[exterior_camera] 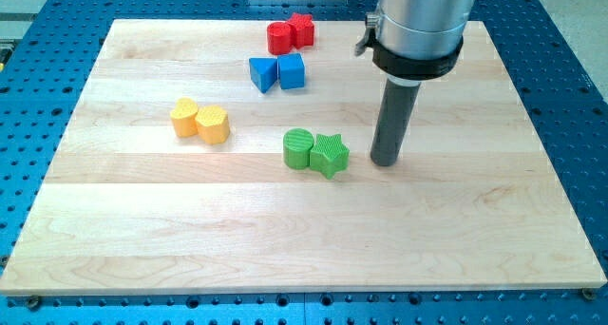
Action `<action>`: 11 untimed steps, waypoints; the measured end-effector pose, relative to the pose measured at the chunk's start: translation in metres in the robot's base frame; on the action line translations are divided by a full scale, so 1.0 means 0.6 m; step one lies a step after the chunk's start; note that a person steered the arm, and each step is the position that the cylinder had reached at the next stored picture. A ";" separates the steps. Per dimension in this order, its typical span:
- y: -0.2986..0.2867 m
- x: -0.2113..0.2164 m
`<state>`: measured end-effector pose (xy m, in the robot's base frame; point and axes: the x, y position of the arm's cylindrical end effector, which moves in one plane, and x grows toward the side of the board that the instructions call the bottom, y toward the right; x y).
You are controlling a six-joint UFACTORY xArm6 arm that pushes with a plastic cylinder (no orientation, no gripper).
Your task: Move the green star to the top left side of the board
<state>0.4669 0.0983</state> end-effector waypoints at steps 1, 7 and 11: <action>-0.007 0.064; -0.194 -0.143; -0.299 -0.144</action>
<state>0.3805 -0.0811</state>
